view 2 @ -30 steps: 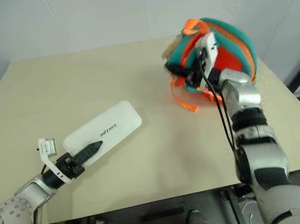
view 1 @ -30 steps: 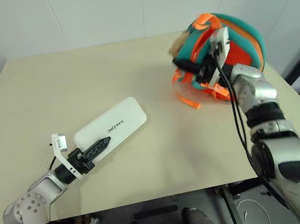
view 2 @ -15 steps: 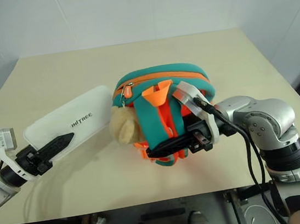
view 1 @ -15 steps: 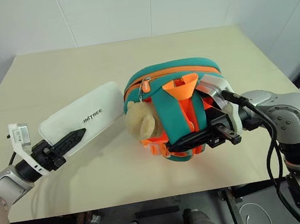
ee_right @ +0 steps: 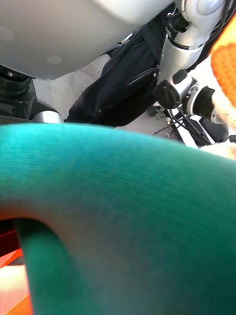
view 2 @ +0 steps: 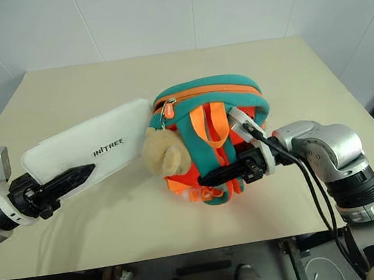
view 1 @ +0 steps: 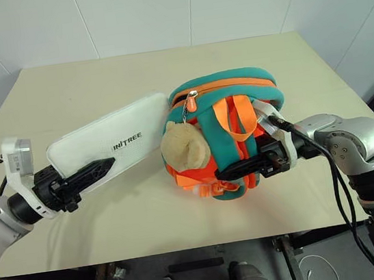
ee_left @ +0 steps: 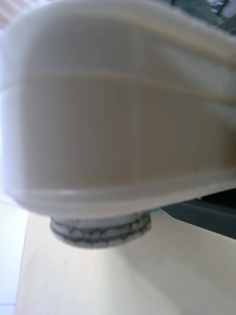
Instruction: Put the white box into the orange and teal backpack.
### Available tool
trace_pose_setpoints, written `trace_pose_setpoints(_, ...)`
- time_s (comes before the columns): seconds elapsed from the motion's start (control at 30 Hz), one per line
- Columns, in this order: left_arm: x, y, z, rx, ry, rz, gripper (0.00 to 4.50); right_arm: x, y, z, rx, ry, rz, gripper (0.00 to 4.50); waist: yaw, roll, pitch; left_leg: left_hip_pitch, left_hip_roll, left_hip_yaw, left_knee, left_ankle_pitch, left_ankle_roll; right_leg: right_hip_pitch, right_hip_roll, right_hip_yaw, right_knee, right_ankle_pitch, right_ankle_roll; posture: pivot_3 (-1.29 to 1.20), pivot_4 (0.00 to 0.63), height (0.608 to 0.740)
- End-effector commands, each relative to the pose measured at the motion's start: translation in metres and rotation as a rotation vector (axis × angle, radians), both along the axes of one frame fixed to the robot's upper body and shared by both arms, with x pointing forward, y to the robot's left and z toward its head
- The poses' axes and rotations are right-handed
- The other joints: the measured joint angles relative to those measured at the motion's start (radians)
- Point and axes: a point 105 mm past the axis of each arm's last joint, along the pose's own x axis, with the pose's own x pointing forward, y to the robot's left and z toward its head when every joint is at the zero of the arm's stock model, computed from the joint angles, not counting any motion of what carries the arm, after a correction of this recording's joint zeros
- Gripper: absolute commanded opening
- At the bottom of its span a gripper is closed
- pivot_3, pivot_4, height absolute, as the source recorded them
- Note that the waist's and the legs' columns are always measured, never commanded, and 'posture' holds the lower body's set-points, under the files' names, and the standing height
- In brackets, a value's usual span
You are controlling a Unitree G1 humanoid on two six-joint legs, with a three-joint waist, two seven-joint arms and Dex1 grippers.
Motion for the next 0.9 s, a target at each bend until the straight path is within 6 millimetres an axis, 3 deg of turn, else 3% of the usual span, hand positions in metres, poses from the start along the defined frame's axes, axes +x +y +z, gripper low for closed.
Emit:
trace_pose_setpoints(0.03, -0.016, -0.015, 0.018, 0.092, -0.135, -0.159, 1.34, -0.003, 0.006, 0.000, -0.004, -0.022, 0.034, 0.02, -0.001, 0.000, 0.000, 0.000, 0.000, 0.000, 0.000, 0.000, 0.000, 0.000, 0.000, 0.000, 0.000, 0.000, 0.000, 0.00, 0.150, 0.740)
trace_pose_setpoints(0.13, -0.019, -0.015, 0.024, 0.137, -0.160, -0.199, 1.34, -0.003, 0.007, 0.000, -0.001, -0.024, 0.034, 0.02, -0.001, 0.000, 0.000, 0.000, 0.000, 0.000, 0.000, -0.001, 0.000, 0.000, 0.000, 0.000, -0.001, 0.000, -0.001, 0.00, 0.150, 0.740)
trace_pose_setpoints(0.33, -0.016, -0.018, 0.016, 0.311, -0.163, -0.295, 1.34, -0.003, 0.009, -0.001, 0.001, -0.023, 0.030, 0.02, -0.002, 0.000, 0.001, 0.000, 0.000, 0.001, -0.001, -0.002, 0.000, 0.000, 0.000, 0.000, 0.000, 0.000, -0.001, 0.00, 0.150, 0.740)
trace_pose_setpoints(0.47, 0.019, -0.024, 0.002, 0.533, -0.230, -0.298, 1.34, -0.001, 0.012, -0.001, 0.008, -0.030, 0.027, 0.02, 0.000, 0.000, 0.001, 0.000, 0.001, 0.001, -0.001, -0.002, 0.000, -0.001, 0.001, 0.000, 0.000, 0.000, -0.001, 0.00, 0.150, 0.740)
trace_pose_setpoints(0.6, 0.050, -0.036, 0.005, 0.587, -0.256, -0.238, 1.34, -0.002, 0.015, 0.000, 0.016, -0.036, 0.029, 0.02, 0.002, 0.000, 0.000, 0.000, 0.001, 0.001, 0.000, -0.001, 0.000, 0.001, 0.001, 0.000, 0.000, 0.000, 0.001, 0.00, 0.150, 0.740)
trace_pose_setpoints(0.67, 0.058, -0.042, 0.008, 0.608, -0.290, -0.236, 1.34, -0.002, 0.015, 0.001, 0.019, -0.038, 0.029, 0.02, 0.002, 0.000, 0.000, 0.000, 0.001, 0.001, 0.000, -0.002, 0.000, 0.001, 0.001, 0.000, 0.002, 0.007, 0.013, 0.00, 0.150, 0.740)
trace_pose_setpoints(0.77, 0.073, -0.066, 0.018, 0.532, -0.321, -0.218, 1.34, -0.002, 0.016, 0.002, 0.023, -0.041, 0.024, 0.02, 0.001, 0.000, 0.000, 0.000, 0.001, 0.001, 0.000, -0.002, 0.000, 0.000, 0.001, 0.000, 0.003, 0.008, 0.016, 0.00, 0.150, 0.740)
trace_pose_setpoints(0.9, 0.091, -0.100, 0.013, 0.523, -0.312, -0.188, 1.34, -0.001, 0.018, 0.002, 0.028, -0.044, 0.012, 0.02, 0.002, 0.000, 0.000, -0.001, 0.001, 0.000, 0.002, -0.002, 0.000, 0.000, 0.001, 0.000, 0.004, 0.008, 0.018, 0.00, 0.150, 0.740)
